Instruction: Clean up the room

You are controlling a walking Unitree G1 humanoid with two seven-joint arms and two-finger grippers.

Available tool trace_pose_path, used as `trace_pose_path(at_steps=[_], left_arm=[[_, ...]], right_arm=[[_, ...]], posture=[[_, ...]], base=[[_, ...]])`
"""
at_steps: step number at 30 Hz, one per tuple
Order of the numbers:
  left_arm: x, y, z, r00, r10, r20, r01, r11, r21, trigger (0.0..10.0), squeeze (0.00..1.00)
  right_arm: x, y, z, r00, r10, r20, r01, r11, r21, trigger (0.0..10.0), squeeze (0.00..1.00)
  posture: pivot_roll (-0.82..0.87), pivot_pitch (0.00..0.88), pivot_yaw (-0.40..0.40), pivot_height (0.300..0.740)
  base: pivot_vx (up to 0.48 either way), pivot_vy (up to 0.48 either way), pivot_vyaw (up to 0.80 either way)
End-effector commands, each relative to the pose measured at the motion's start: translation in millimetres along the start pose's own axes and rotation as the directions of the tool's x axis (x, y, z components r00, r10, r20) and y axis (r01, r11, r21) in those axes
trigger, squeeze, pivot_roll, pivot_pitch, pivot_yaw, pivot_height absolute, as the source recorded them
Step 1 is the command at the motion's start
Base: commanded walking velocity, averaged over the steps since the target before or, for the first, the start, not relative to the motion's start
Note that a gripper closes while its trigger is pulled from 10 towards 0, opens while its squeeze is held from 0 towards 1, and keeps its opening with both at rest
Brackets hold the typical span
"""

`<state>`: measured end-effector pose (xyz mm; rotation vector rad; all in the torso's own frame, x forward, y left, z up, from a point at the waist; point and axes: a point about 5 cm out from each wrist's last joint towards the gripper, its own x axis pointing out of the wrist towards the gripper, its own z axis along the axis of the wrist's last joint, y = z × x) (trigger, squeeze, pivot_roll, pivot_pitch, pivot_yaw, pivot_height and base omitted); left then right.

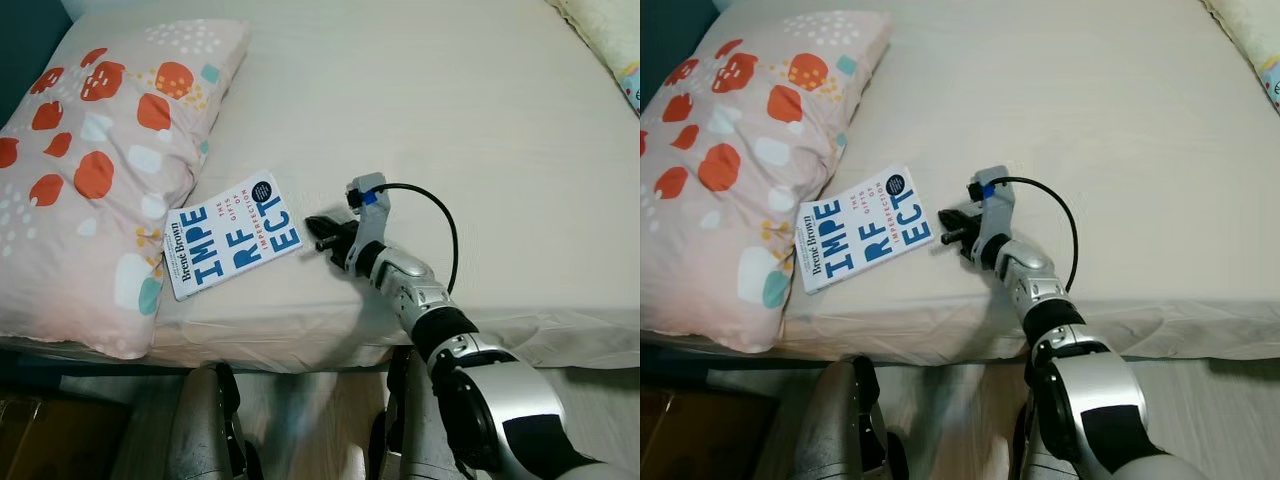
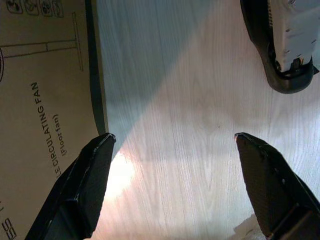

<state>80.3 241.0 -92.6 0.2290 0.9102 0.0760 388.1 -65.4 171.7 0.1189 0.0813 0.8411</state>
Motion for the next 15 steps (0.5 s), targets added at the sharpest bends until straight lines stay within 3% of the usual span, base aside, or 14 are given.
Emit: trace_pose_path(at_steps=[1, 2, 4, 7, 13, 15], left_arm=[[-7.0, 4.1, -16, 0.998, -0.001, -0.061, 0.002, 1.000, 0.021, 10.0, 0.00], [-7.0, 4.1, -16, 0.998, -0.001, -0.061, 0.002, 1.000, 0.021, 10.0, 0.00], [-6.0, 2.9, -15, 0.998, -0.003, -0.060, 0.004, 1.000, 0.022, 10.0, 0.00], [-5.3, 2.4, -14, 0.998, -0.003, -0.061, 0.004, 1.000, 0.021, 10.0, 0.00], [-4.5, 1.9, -13, 0.998, -0.002, -0.063, 0.003, 1.000, 0.019, 10.0, 0.00], [-3.8, 1.8, -12, 0.998, 0.000, -0.063, 0.001, 1.000, 0.016, 10.0, 0.00]], right_arm=[[2.4, 15.3, -22, 0.989, 0.124, -0.085, -0.121, 0.992, 0.041, 10.0, 0.00], [2.4, 15.3, -22, 0.989, 0.124, -0.085, -0.121, 0.992, 0.041, 10.0, 0.00], [2.7, 26.0, -24, 0.960, 0.266, -0.090, -0.263, 0.964, 0.042, 10.0, 0.00], [1.8, 31.0, -25, 0.936, 0.342, -0.086, -0.338, 0.940, 0.056, 10.0, 0.00], [0.0, 34.8, -29, 0.911, 0.399, -0.102, -0.394, 0.917, 0.067, 10.0, 0.00], [-2.7, 37.4, -34, 0.885, 0.444, -0.138, -0.438, 0.896, 0.074, 10.0, 0.00]], posture=[[0.19, 0.477, 0.029, 0.520], [0.19, 0.477, 0.029, 0.520], [0.18, 0.472, 0.026, 0.520], [0.18, 0.466, 0.024, 0.520], [0.18, 0.459, 0.020, 0.520], [0.18, 0.455, 0.019, 0.520]], base=[[0.000, 0.000, 0.00], [0.000, 0.000, 0.00], [0.000, 0.000, 0.00], [0.000, 0.000, 0.00], [0.000, 0.000, 0.00], [0.000, 0.000, 0.00]])
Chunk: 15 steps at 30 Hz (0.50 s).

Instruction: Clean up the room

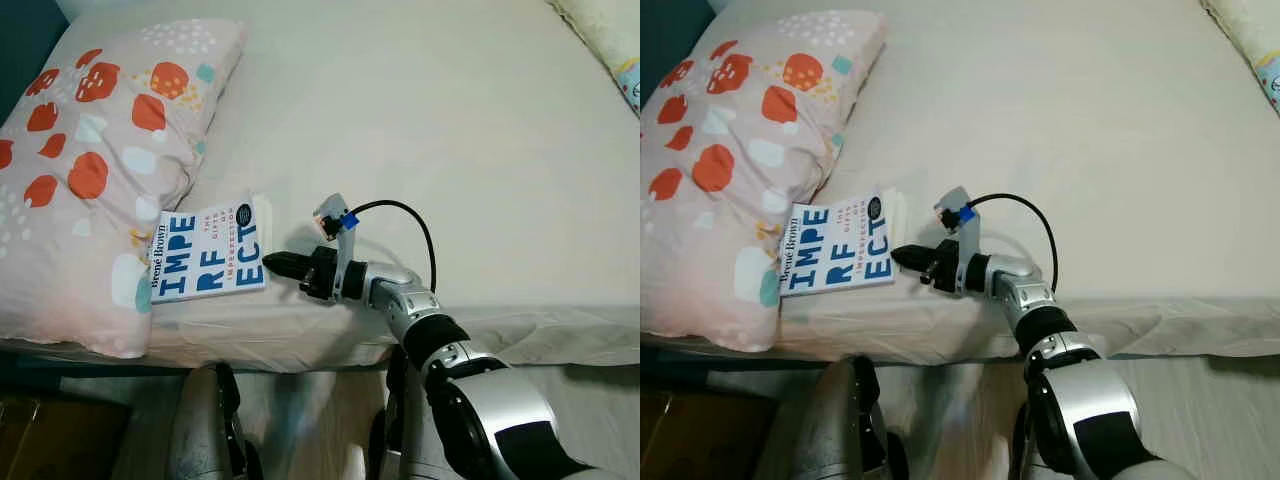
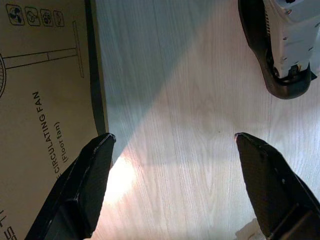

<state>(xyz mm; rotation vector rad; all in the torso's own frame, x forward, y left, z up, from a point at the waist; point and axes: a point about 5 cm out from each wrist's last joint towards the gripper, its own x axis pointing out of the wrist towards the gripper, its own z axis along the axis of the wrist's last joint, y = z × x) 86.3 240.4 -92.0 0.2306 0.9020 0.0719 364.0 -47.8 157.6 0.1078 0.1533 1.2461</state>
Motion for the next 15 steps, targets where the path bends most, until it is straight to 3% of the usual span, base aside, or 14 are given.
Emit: trace_pose_path(at_steps=[1, 7, 8, 11, 13, 15], left_arm=[[-7.0, 2.0, -18, 0.997, 0.002, -0.072, -0.001, 1.000, 0.014, 10.0, 0.00], [-5.5, -2.1, -17, 0.997, -0.001, -0.076, 0.002, 1.000, 0.009, 10.0, 0.00], [-4.8, -3.0, -16, 0.997, -0.001, -0.078, 0.001, 1.000, 0.003, 10.0, 0.00], [-4.0, -3.6, -15, 0.997, 0.000, -0.079, 0.000, 1.000, -0.002, 10.0, 0.00], [-0.5, -6.1, -10, 0.997, -0.002, -0.077, 0.001, 1.000, -0.010, 10.0, 0.00], [0.8, -7.0, -8, 0.997, -0.003, -0.075, 0.002, 1.000, -0.012, 10.0, 0.00]], right_arm=[[5.1, 8.8, -16, 0.997, 0.061, -0.052, -0.059, 0.997, 0.040, 10.0, 0.00], [-5.1, -2.5, -15, 0.997, -0.064, -0.042, 0.065, 0.998, 0.015, 10.0, 0.00], [-12.1, -9.5, -10, 0.991, -0.132, 0.003, 0.132, 0.991, 0.019, 10.0, 0.00], [-18.8, -15.4, -6, 0.981, -0.189, 0.043, 0.188, 0.982, 0.036, 10.0, 0.00], [-37.9, -29.3, 3, 0.933, -0.334, 0.136, 0.328, 0.943, 0.062, 10.0, 0.00], [-44.1, -33.3, 6, 0.912, -0.377, 0.164, 0.368, 0.926, 0.081, 10.0, 0.00]], posture=[[0.18, 0.455, 0.019, 0.520], [0.17, 0.436, 0.008, 0.520], [0.16, 0.427, 0.003, 0.520], [0.16, 0.421, 0.003, 0.520], [0.14, 0.391, -0.003, 0.520], [0.14, 0.391, -0.003, 0.520]], base=[[0.000, 0.000, 0.00], [0.000, 0.000, 0.00], [0.000, 0.000, 0.00], [0.000, 0.000, 0.00], [0.000, 0.000, 0.00], [0.000, 0.000, 0.00]])
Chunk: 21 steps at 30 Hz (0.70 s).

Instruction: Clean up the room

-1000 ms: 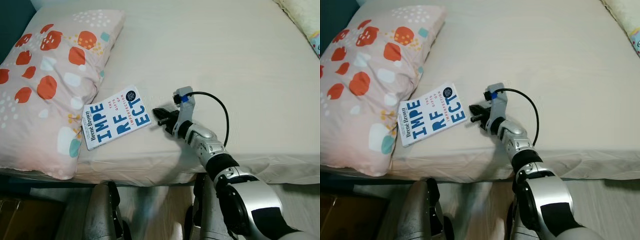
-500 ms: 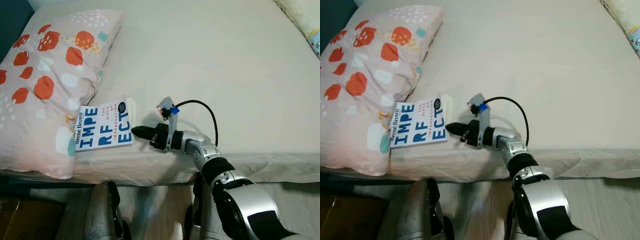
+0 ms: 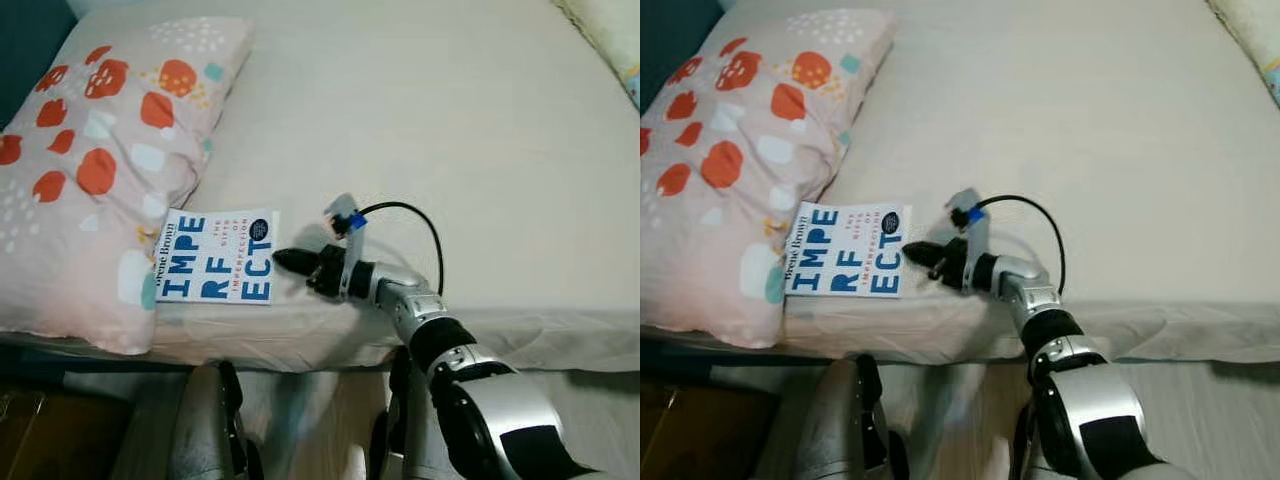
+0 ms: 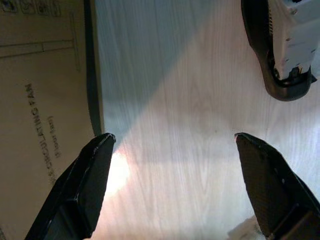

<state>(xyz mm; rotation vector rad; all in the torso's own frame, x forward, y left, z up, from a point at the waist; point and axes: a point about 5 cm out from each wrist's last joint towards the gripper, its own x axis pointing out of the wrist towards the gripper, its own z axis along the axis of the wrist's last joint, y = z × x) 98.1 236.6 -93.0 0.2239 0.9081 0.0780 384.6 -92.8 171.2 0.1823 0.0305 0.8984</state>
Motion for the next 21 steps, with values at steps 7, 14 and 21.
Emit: trace_pose_path(at_steps=[7, 14, 21], left_arm=[[4.4, -13.0, 0, 0.998, -0.014, -0.058, 0.013, 1.000, -0.021, 10.0, 0.00], [12.0, -20.4, 13, 0.998, -0.025, -0.060, 0.024, 0.999, -0.023, 10.0, 0.00], [25.2, -6.7, 40, 0.996, 0.061, -0.062, -0.065, 0.995, -0.075, 10.0, 0.00]], right_arm=[[-23.2, -6.5, 5, 0.983, 0.015, 0.182, -0.030, 0.996, 0.083, 10.0, 0.00], [-16.9, 3.9, 3, 0.973, 0.035, 0.230, -0.069, 0.987, 0.145, 10.0, 0.00], [-25.7, 62.2, -127, 0.987, 0.121, -0.108, -0.073, 0.925, 0.372, 10.0, 0.00]], posture=[[0.11, 0.295, -0.018, 0.520], [0.07, 0.182, -0.037, 0.520], [0.02, 0.045, -0.048, 0.538]], base=[[0.000, 0.000, 0.00], [0.000, 0.000, 0.00], [0.000, 0.000, 0.00]])
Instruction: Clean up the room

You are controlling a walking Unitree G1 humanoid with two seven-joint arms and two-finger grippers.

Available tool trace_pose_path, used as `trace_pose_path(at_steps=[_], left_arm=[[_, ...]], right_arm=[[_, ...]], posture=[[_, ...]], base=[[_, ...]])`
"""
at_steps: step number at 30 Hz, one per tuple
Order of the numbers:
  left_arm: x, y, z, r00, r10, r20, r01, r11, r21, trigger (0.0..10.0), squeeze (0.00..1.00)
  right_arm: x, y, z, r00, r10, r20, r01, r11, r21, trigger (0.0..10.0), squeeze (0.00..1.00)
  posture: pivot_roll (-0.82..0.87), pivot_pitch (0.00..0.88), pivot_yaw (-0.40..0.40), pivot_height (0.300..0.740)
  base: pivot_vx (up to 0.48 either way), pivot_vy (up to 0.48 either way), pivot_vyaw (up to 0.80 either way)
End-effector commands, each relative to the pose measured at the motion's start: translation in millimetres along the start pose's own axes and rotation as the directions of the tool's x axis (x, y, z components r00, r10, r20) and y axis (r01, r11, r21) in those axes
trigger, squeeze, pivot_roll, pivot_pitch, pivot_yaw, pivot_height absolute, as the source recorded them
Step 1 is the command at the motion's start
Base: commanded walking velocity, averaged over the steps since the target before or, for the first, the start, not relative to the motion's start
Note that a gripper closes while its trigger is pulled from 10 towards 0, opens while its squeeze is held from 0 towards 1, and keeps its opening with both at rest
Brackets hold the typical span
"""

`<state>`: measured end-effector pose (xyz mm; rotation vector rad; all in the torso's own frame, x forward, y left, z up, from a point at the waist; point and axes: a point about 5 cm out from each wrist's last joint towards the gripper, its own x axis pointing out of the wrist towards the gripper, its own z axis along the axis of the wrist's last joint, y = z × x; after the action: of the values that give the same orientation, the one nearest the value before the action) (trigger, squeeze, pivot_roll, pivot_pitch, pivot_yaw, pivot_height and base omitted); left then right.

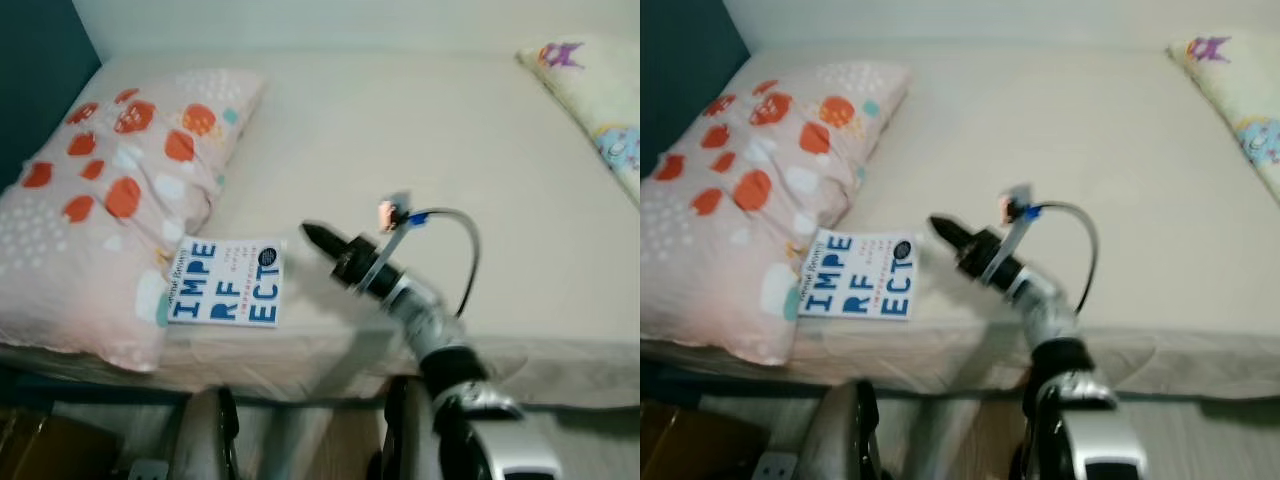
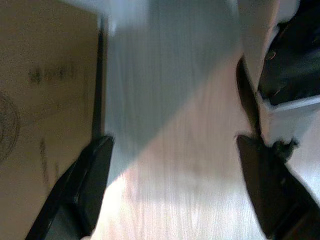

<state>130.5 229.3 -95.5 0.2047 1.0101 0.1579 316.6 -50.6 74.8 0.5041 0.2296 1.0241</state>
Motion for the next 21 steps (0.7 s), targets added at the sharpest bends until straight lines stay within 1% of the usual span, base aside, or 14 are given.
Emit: trace_pose_path(at_steps=[1, 2, 3, 5, 6, 8, 10, 12, 13, 16, 18, 19, 20, 21], left_arm=[[5.1, 18.3, 25, 0.994, 0.091, 0.064, -0.085, 0.992, -0.097, 10.0, 0.00], [5.1, 18.3, 25, 0.994, 0.091, 0.064, -0.085, 0.992, -0.097, 10.0, 0.00], [6.2, 34.3, 35, 0.985, 0.153, 0.080, -0.142, 0.982, -0.127, 10.0, 0.00], [6.2, 34.3, 35, 0.985, 0.153, 0.080, -0.142, 0.982, -0.127, 10.0, 0.00], [6.3, 52.6, 44, 0.971, 0.218, 0.095, -0.206, 0.971, -0.121, 10.0, 0.00], [6.3, 52.6, 44, 0.971, 0.218, 0.095, -0.206, 0.971, -0.121, 10.0, 0.00], [1.5, 94.6, 52, 0.914, 0.396, 0.085, -0.403, 0.910, 0.096, 10.0, 0.00], [1.5, 94.6, 52, 0.914, 0.396, 0.085, -0.403, 0.910, 0.096, 10.0, 0.00], [-1.1, 105.6, 52, 0.889, 0.451, 0.082, -0.458, 0.868, 0.191, 10.0, 0.00], [-2.3, 108.9, 49, 0.879, 0.471, 0.072, -0.474, 0.852, 0.221, 10.0, 0.00], [-0.5, 101.9, 50, 0.892, 0.445, 0.076, -0.452, 0.877, 0.163, 10.0, 0.00], [3.0, 88.6, 57, 0.918, 0.385, 0.099, -0.392, 0.917, 0.069, 10.0, 0.00], [3.0, 88.6, 57, 0.918, 0.385, 0.099, -0.392, 0.917, 0.069, 10.0, 0.00], [7.0, 68.5, 65, 0.950, 0.281, 0.136, -0.278, 0.960, -0.036, 10.0, 0.00]], right_arm=[[-27.7, -8.6, -53, 0.976, -0.118, -0.181, 0.127, 0.991, 0.038, 10.0, 0.00], [-27.7, -8.6, -53, 0.976, -0.118, -0.181, 0.127, 0.991, 0.038, 10.0, 0.00], [-42.4, -11.4, -73, 0.952, -0.177, -0.249, 0.194, 0.980, 0.045, 10.0, 0.00], [-42.4, -11.4, -73, 0.952, -0.177, -0.249, 0.194, 0.980, 0.045, 10.0, 0.00], [-57.3, -15.2, -85, 0.930, -0.231, -0.285, 0.258, 0.964, 0.060, 10.0, 0.00], [-57.3, -15.2, -85, 0.930, -0.231, -0.285, 0.258, 0.964, 0.060, 10.0, 0.00], [-83.6, -26.6, -91, 0.886, -0.336, -0.320, 0.369, 0.928, 0.049, 10.0, 0.00], [-83.6, -26.6, -91, 0.886, -0.336, -0.320, 0.369, 0.928, 0.049, 10.0, 0.00], [-89.5, -31.2, -89, 0.873, -0.371, -0.315, 0.403, 0.914, 0.041, 10.0, 0.00], [-91.7, -34.8, -84, 0.866, -0.395, -0.306, 0.424, 0.905, 0.031, 10.0, 0.00], [-92.6, -37.3, -81, 0.860, -0.414, -0.298, 0.441, 0.897, 0.026, 10.0, 0.00], [-93.8, -38.7, -80, 0.855, -0.426, -0.296, 0.452, 0.892, 0.021, 10.0, 0.00], [-93.8, -38.7, -80, 0.855, -0.426, -0.296, 0.452, 0.892, 0.021, 10.0, 0.00], [-95.9, -39.3, -82, 0.845, -0.437, -0.308, 0.464, 0.886, 0.016, 10.0, 0.00]], posture=[[0.02, 0.034, -0.053, 0.543], [0.02, 0.034, -0.053, 0.543], [0.02, 0.027, -0.052, 0.548], [0.02, 0.027, -0.052, 0.548], [0.02, 0.021, -0.051, 0.553], [0.02, 0.021, -0.051, 0.553], [0.01, 0.003, -0.039, 0.562], [0.01, 0.003, -0.039, 0.562], [0.00, 0.000, -0.034, 0.567], [0.00, 0.000, -0.029, 0.572], [0.00, 0.000, -0.028, 0.577], [0.01, 0.000, -0.034, 0.581], [0.01, 0.000, -0.034, 0.581], [0.01, 0.000, -0.038, 0.586]], base=[[0.000, 0.000, 0.00], [0.000, 0.000, 0.00], [0.000, 0.000, 0.00], [0.000, 0.000, 0.00], [0.000, 0.000, 0.00], [0.000, 0.000, 0.00], [0.000, 0.000, 0.00], [0.000, 0.000, 0.00], [0.000, 0.000, 0.00], [0.000, 0.000, 0.00], [0.000, 0.000, 0.00], [0.000, 0.000, 0.00], [0.000, 0.000, 0.00], [0.000, 0.000, 0.00]])
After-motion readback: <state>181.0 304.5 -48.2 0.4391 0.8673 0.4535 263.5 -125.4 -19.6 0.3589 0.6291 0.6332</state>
